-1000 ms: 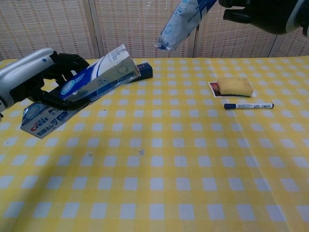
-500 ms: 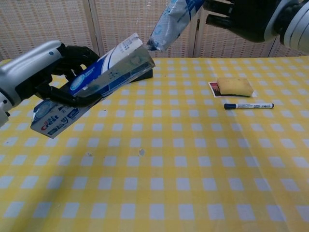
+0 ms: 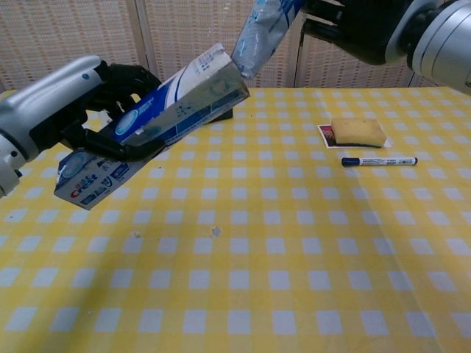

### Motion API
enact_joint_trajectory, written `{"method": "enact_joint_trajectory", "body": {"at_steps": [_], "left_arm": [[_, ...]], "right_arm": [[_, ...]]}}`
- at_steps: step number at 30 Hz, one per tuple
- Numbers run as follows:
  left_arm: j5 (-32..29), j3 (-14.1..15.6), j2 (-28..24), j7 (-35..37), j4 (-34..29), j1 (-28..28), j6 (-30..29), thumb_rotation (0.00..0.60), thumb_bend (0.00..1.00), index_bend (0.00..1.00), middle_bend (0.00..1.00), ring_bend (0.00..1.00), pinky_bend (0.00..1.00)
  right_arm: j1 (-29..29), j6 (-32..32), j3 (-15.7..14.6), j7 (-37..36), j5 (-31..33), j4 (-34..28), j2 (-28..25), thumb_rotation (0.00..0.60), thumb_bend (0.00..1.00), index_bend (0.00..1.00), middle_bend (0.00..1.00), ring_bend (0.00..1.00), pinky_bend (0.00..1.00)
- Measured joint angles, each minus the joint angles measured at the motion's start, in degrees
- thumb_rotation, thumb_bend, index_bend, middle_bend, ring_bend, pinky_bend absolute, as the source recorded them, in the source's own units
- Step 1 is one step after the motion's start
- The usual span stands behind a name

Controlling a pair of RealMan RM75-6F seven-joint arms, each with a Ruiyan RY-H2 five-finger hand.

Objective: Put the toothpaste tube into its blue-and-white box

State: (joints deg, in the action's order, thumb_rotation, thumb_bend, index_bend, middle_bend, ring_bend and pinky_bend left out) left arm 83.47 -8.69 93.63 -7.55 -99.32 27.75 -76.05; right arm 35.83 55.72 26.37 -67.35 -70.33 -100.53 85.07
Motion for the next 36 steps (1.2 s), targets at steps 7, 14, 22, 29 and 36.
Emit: {"method": "enact_joint_trajectory", "body": {"at_steps": [7, 14, 22, 29, 36], "left_arm": [[-0.25, -0.34, 0.44, 0.39, -0.51, -0.14, -0.22, 0.600, 0.35, 0.58, 0.66, 0.57, 0.55], [-0.40, -0.83, 0.99, 0.35, -0.41, -0.10, -0.49, 0.600, 0.35, 0.58, 0.66, 0.57, 0.55], [-1.36, -2.37, 1.31, 0.91, 0.47, -0.08, -1.07, 0.600, 0.35, 0.58, 0.66, 0.57, 0.55], [-2.39, -4.38, 1.24, 4.05, 0.43, -0.22, -2.04, 0.600, 0.35, 0.58, 0.67, 0.57, 0.55], [-1.41, -4.71, 1.06, 5.36, 0.07, -0.36, -3.22, 0.600, 0.35, 0.58, 0.67, 0.57, 0.55]], "right_arm": [[0.21, 0.82, 0.25, -0.30, 0.54, 0.70, 2.61, 0.600, 0.65, 0.72, 0.53, 0.72, 0.92], [0.23, 2.54, 0.45, -1.12, 0.61, 1.25, 5.95, 0.600, 0.65, 0.72, 0.53, 0.71, 0.92], [-0.31, 4.57, -0.92, -1.04, -1.52, 2.41, 8.86, 0.600, 0.65, 0.72, 0.53, 0.72, 0.92], [-0.98, 5.10, -2.08, -1.69, -3.63, 2.96, 9.02, 0.600, 0.65, 0.72, 0.53, 0.72, 0.92], [-1.01, 4.46, -2.62, -2.78, -3.59, 4.48, 9.72, 0.600, 0.65, 0.72, 0.53, 0.72, 0.92]]}}
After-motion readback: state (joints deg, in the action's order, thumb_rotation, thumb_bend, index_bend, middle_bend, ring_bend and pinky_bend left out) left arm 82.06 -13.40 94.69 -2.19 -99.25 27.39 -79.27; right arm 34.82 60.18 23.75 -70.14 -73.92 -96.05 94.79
